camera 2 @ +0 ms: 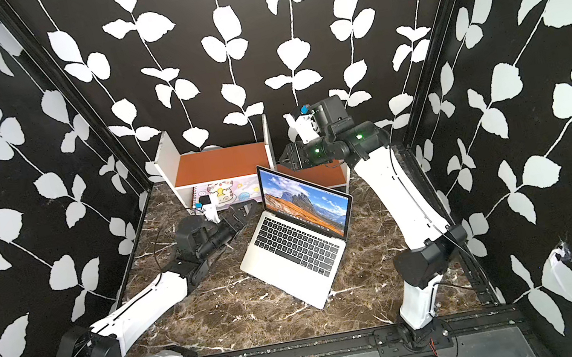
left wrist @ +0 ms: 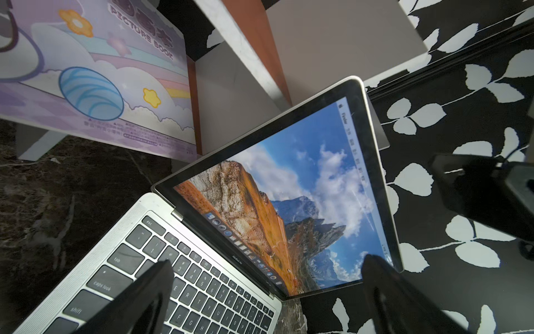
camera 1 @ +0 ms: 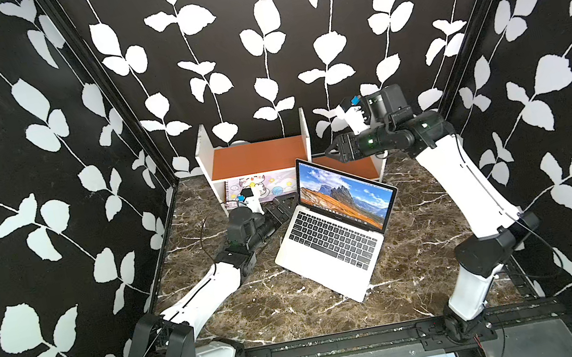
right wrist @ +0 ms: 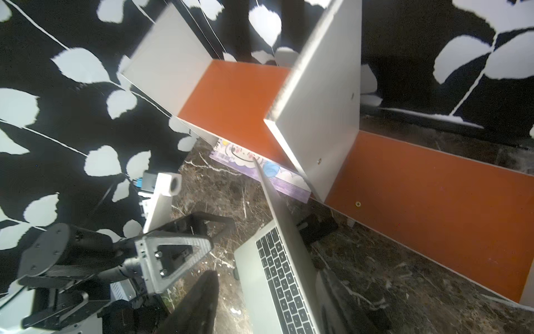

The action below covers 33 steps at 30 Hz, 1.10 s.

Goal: Close the laptop lid and set it aside
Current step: Close the lid of the laptop.

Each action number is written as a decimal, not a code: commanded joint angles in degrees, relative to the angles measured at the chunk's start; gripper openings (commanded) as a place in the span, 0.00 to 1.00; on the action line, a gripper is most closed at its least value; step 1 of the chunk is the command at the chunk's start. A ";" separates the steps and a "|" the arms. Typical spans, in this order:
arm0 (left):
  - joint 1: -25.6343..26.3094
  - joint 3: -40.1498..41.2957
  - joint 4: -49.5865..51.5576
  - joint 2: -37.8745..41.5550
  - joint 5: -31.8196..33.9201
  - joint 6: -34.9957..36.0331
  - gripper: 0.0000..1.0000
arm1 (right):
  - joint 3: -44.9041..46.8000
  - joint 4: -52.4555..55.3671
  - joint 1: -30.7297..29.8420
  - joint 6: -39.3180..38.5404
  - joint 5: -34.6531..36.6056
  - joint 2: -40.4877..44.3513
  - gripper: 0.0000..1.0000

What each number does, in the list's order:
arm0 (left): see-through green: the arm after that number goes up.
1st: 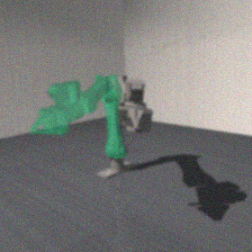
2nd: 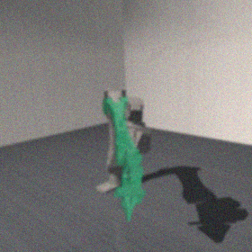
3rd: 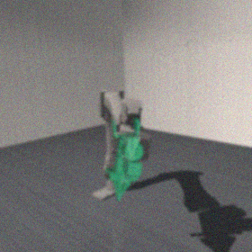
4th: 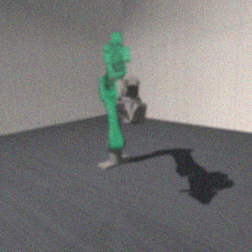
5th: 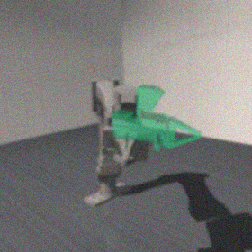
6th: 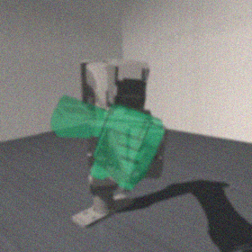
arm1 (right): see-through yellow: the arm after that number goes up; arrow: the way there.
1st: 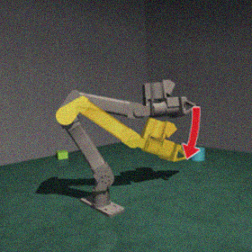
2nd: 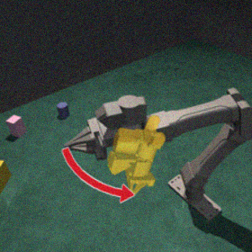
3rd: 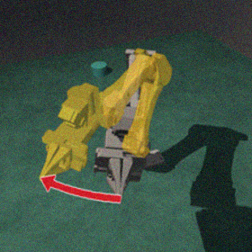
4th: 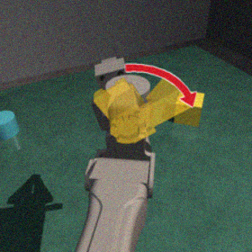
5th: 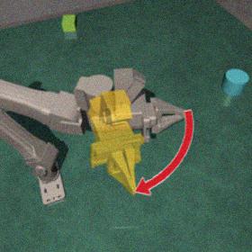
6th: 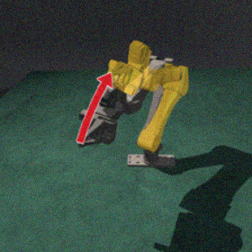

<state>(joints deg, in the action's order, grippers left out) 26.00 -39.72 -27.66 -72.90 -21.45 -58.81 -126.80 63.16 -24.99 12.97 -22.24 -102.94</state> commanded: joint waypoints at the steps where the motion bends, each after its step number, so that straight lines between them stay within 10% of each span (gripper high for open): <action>1: 0.21 -1.66 -1.83 1.05 -0.91 1.32 0.99 | -1.93 2.85 -0.28 -2.94 -0.47 0.09 0.54; 33: 0.19 -0.89 -2.66 1.33 -1.35 2.24 0.99 | 3.19 5.03 -0.32 -3.50 -3.87 -2.01 0.35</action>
<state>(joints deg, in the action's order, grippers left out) 26.00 -40.03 -28.40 -72.90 -22.09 -57.32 -124.16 68.29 -24.99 10.28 -24.88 -105.10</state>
